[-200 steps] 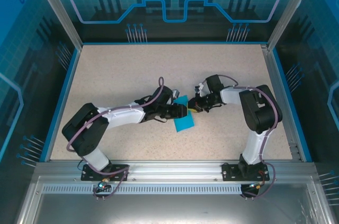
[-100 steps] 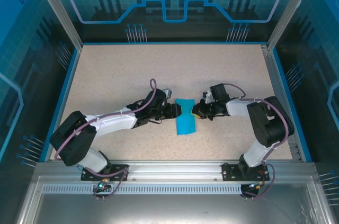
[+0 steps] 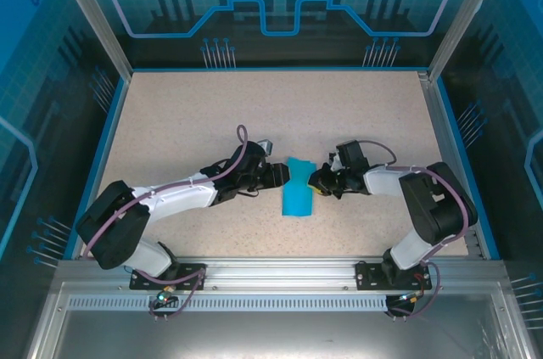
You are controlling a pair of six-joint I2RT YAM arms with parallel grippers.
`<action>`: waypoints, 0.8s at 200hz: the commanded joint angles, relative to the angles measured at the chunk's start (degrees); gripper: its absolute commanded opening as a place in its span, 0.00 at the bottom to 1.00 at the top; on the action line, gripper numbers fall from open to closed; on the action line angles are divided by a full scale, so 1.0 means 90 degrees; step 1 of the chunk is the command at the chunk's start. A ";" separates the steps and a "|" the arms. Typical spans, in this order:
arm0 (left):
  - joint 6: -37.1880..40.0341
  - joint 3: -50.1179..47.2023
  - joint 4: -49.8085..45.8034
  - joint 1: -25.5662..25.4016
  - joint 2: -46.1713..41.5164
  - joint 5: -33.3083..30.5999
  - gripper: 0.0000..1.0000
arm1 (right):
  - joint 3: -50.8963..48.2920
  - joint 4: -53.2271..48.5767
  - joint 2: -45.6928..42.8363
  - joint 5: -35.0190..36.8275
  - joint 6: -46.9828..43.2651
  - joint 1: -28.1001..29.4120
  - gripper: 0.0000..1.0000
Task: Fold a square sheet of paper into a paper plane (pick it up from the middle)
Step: Third fold the triangle at the center of the table.
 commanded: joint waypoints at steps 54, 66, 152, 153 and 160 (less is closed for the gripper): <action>0.0689 0.0371 -0.0010 -0.0073 0.0470 0.1082 0.53 | 0.0625 -0.0570 -0.0158 -0.0681 -0.0935 0.0043 0.31; 0.0762 0.0398 -0.0077 -0.0132 0.0464 0.1077 0.55 | 0.0774 -0.0699 -0.0065 -0.0817 -0.1182 0.0026 0.34; 0.2269 0.0991 -0.1347 -0.1813 0.0674 -0.1170 0.61 | 0.1649 -0.1583 0.0863 -0.1328 -0.2053 -0.0226 0.18; 0.2283 0.0998 -0.1350 -0.1848 0.0678 -0.1218 0.61 | 0.1651 -0.1594 0.0867 -0.1331 -0.2055 -0.0223 0.18; 0.2423 0.1038 -0.1427 -0.2031 0.0744 -0.1548 0.61 | 0.1648 -0.1636 0.0888 -0.1356 -0.2085 -0.0247 0.17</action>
